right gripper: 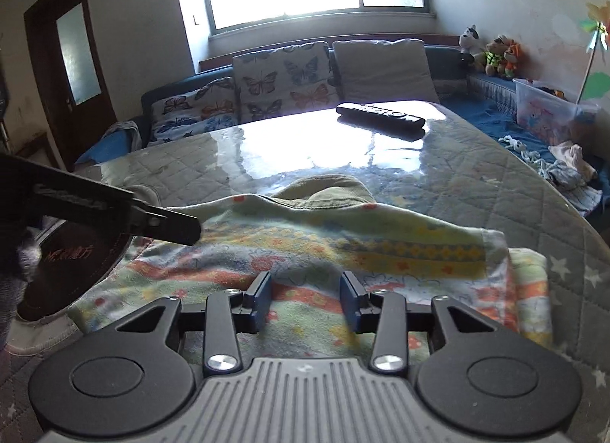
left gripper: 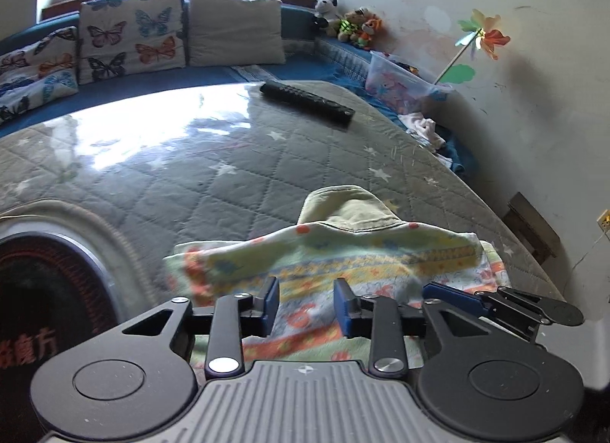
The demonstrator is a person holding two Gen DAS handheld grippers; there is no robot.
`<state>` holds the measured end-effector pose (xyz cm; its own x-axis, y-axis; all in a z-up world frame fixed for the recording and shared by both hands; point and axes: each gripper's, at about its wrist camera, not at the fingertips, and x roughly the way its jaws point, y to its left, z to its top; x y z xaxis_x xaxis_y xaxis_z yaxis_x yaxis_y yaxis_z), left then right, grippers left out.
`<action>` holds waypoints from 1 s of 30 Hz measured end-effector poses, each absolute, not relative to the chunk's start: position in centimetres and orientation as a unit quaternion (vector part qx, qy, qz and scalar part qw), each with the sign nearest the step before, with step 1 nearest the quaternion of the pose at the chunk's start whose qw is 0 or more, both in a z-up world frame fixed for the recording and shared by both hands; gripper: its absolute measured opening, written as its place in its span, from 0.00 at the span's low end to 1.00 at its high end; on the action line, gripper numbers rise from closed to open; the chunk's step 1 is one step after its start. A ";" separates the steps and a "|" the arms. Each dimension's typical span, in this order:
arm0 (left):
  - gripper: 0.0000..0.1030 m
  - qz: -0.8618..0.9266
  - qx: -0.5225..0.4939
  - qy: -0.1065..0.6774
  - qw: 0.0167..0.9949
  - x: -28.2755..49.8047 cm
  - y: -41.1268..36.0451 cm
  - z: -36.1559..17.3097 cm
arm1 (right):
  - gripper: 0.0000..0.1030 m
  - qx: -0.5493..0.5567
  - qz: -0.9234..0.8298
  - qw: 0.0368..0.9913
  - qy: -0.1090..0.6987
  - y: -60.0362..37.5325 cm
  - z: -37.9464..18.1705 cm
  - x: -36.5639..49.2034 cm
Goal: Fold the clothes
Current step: 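Lower the folded shirt onto the table and open both grippers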
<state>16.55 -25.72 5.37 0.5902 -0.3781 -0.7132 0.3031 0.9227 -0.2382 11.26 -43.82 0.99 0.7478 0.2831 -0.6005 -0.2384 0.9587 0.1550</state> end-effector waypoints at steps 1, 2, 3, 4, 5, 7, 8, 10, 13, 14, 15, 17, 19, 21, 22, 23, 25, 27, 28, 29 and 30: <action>0.31 -0.192 -0.044 0.411 0.890 16.9 -25.9 5.2 | 0.38 0.036 0.142 0.934 0.325 -43.9 1.3 11.4; 0.30 -0.192 -0.042 0.412 0.890 17.2 -26.1 5.0 | 0.39 0.038 0.141 0.935 0.323 -44.0 1.5 11.6; 0.30 -0.193 -0.043 0.413 0.889 17.6 -26.2 4.9 | 0.39 0.040 0.139 0.936 0.320 -44.2 1.7 11.9; 0.30 -0.193 -0.045 0.414 0.889 17.9 -26.3 4.7 | 0.39 0.042 0.137 0.937 0.318 -44.4 1.9 12.1; 0.30 -0.194 -0.047 0.414 0.888 18.2 -26.4 4.6 | 0.39 0.044 0.134 0.938 0.318 -44.6 2.0 12.5; 0.30 -0.193 -0.050 0.415 0.888 18.8 -26.5 4.4 | 0.39 0.048 0.121 0.939 0.318 -45.0 2.0 13.5; 0.30 -0.192 -0.051 0.416 0.888 19.1 -26.5 4.3 | 0.39 0.050 0.113 0.940 0.317 -45.3 1.9 14.0; 0.30 -0.189 -0.053 0.418 0.887 19.6 -26.5 4.0 | 0.39 0.058 0.101 0.940 0.321 -45.8 1.6 15.3; 0.30 -0.185 -0.056 0.421 0.886 20.3 -26.4 3.7 | 0.42 0.058 0.091 0.938 0.329 -46.0 1.0 16.5; 0.30 -0.183 -0.057 0.422 0.886 20.6 -26.4 3.6 | 0.44 0.056 0.090 0.938 0.331 -46.0 0.8 16.7; 0.30 -0.182 -0.058 0.423 0.886 20.8 -26.4 3.5 | 0.47 0.055 0.089 0.938 0.331 -45.9 0.7 16.7; 0.32 -0.183 -0.057 0.421 0.887 20.6 -26.4 3.5 | 0.48 0.058 0.091 0.939 0.328 -45.8 0.9 16.4; 0.35 -0.183 -0.053 0.418 0.888 20.3 -26.3 3.7 | 0.51 0.060 0.094 0.940 0.324 -45.6 1.1 15.8; 0.39 -0.183 -0.047 0.415 0.890 19.7 -26.4 3.9 | 0.52 0.055 0.100 0.941 0.319 -45.2 1.4 15.0; 0.39 -0.183 -0.044 0.413 0.891 19.5 -26.4 4.0 | 0.52 0.049 0.103 0.942 0.316 -44.9 1.5 14.6; 0.40 -0.183 -0.040 0.411 0.892 19.1 -26.5 4.1 | 0.52 0.043 0.105 0.943 0.314 -44.7 1.6 14.1; 0.43 -0.183 -0.033 0.406 0.895 18.4 -26.6 4.3 | 0.52 0.033 0.109 0.943 0.312 -44.2 1.5 13.4; 0.43 -0.181 -0.028 0.403 0.897 17.6 -26.6 4.5 | 0.52 0.023 0.111 0.944 0.311 -43.9 1.5 12.6; 0.44 -0.180 -0.026 0.402 0.897 17.2 -26.6 4.6 | 0.52 0.018 0.112 0.944 0.311 -43.7 1.4 12.2; 0.45 -0.178 -0.023 0.402 0.898 16.9 -26.6 4.7 | 0.52 0.015 0.114 0.943 0.311 -43.6 1.4 11.7; 0.45 -0.177 -0.021 0.401 0.898 16.5 -26.5 4.7 | 0.53 0.011 0.117 0.943 0.311 -43.5 1.4 11.3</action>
